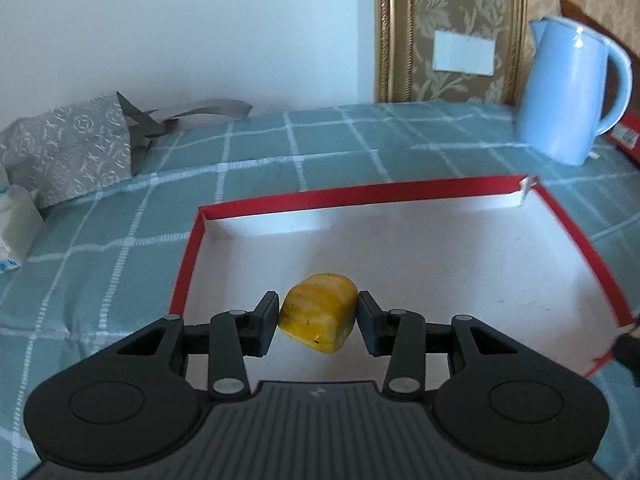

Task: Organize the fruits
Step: 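Carry the yellow pepper chunk into the tray and release it with the left tool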

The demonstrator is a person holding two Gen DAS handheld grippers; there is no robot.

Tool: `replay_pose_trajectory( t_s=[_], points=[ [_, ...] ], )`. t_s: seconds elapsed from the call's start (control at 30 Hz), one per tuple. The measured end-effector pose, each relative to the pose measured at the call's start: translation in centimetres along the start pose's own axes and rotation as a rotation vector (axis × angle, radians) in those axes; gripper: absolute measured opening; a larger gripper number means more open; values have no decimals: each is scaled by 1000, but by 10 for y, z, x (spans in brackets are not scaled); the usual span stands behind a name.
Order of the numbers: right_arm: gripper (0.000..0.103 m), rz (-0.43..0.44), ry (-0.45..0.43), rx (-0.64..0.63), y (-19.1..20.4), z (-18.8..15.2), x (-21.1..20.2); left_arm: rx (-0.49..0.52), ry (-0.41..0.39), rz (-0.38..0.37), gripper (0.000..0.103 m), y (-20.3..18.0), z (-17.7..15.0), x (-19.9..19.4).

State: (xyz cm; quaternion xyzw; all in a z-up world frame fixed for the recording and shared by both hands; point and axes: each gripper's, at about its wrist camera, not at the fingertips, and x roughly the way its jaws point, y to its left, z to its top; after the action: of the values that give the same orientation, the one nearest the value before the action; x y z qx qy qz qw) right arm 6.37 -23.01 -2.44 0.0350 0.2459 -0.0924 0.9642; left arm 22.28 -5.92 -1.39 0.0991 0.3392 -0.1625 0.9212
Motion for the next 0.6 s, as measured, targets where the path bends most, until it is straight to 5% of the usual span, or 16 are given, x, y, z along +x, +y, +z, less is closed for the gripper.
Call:
replay_pose_trajectory(
  t_s=[0.13,0.23,0.43,0.6],
  points=[
    [32,-4,-1,-7,1,0,1,4,-25,14,52,1,-1,-5],
    [32,-4,-3,-5,2,0,1,-27,-67,10,72,7,0,-18],
    [32,-4,-8,-15,2,-2,0,-95,-149,10,74,26,-14,-62],
    [32,5,-11,-25,3,-5,-3,-118,-237,25,81,40,-61,-111]
  ],
)
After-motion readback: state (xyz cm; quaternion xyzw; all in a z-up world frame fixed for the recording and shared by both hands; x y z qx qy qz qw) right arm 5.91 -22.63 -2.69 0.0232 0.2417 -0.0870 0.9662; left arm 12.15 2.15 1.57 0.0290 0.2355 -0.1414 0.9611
